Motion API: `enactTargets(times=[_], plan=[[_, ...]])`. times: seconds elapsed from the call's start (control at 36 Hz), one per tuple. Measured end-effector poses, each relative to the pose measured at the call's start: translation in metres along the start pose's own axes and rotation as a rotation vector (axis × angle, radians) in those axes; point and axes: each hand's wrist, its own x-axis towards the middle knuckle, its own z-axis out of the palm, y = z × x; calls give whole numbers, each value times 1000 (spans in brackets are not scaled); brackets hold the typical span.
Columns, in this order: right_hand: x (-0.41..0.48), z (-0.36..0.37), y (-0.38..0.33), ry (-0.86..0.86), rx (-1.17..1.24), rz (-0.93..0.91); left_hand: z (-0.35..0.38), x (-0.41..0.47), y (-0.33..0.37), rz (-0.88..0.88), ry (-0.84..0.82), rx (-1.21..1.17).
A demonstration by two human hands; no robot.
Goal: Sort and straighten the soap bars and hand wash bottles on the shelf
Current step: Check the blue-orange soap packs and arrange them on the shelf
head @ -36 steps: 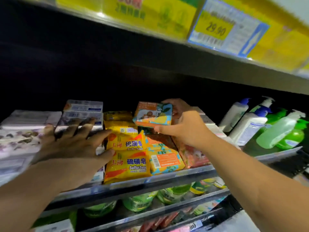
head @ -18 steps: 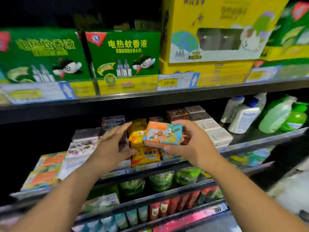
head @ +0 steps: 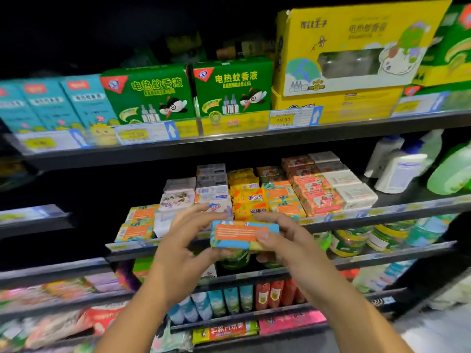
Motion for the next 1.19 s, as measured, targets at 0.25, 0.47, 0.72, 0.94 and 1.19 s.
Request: enactTargets(times=[0.25,0.47,0.72,0.94,1.19], plan=[[-20,13,4,50,39,-225,17,-12,24,-264,88,-502],[-27,10,-8,247,101,-213,14,-7,37,-244,-59,-554],[-38,5,-1,77,410,-104,7,-13,34,11,-119,-152],[-46,-6,0,-55,78,-152,22,-23,38,-108,16,-490],[-53,5,3,127,14,-123,41,-39,54,-349,123,-597]])
